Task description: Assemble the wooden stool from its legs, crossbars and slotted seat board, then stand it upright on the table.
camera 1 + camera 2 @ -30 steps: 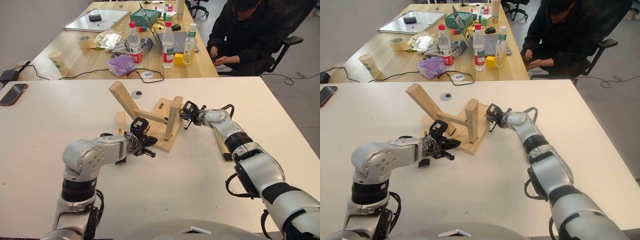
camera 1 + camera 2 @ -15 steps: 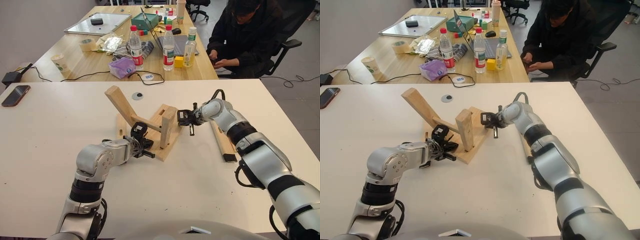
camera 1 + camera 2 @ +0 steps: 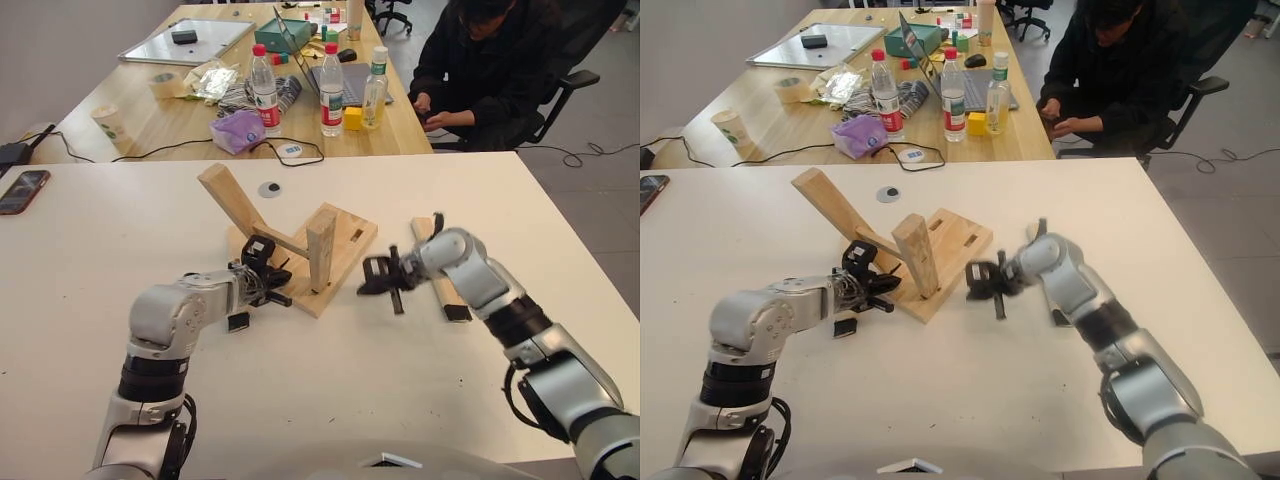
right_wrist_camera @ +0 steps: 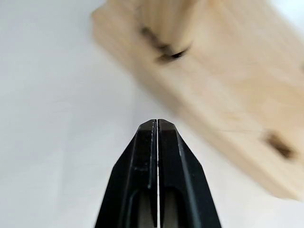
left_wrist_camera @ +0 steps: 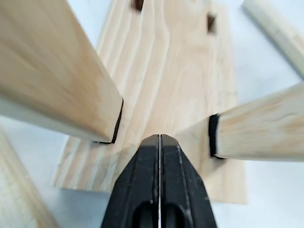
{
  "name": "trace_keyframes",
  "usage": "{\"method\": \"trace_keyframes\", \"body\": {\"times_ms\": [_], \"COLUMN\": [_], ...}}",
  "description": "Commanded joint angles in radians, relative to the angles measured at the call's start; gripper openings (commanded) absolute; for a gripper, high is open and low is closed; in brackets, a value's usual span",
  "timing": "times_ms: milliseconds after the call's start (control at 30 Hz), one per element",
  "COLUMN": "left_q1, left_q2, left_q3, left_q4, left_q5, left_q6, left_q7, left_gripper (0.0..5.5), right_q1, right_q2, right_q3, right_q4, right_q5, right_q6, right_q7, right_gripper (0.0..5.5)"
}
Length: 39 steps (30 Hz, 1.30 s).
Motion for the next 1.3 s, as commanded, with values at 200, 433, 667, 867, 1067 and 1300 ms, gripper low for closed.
{"method": "trace_keyframes", "body": {"times_ms": [200,433,667,867,1067,1300], "left_q1": [-0.046,0.007,0.084,0.100,0.094,0.078], "left_q2": [-0.074,-0.099,-0.011,-0.023,-0.026,-0.061], "left_q3": [0.108,0.059,-0.055,-0.074,-0.069,-0.078], "left_q4": [-0.154,-0.174,-0.145,-0.129,-0.113,-0.102], "left_q5": [-0.077,-0.038,0.062,0.085,0.097,0.103], "left_q6": [0.208,0.232,0.167,0.135,0.119,0.107], "left_q7": [0.038,0.081,0.112,0.103,0.096,0.097], "left_gripper": [0.00,0.00,0.00,0.00,0.00,0.00], "right_q1": [-0.203,-0.214,-0.145,-0.136,-0.257,-0.237], "right_q2": [0.157,0.155,0.060,0.028,0.086,0.168], "right_q3": [-0.079,0.021,0.136,0.068,-0.072,-0.063], "right_q4": [0.575,0.801,0.664,0.506,0.513,0.672], "right_q5": [-0.045,-0.184,-0.244,-0.201,-0.099,-0.108], "right_q6": [-0.259,-0.315,-0.355,-0.319,-0.314,-0.308], "right_q7": [-0.350,-0.348,-0.082,-0.138,-0.262,-0.253], "right_gripper": [0.03,0.03,0.03,0.03,0.03,0.03]}}
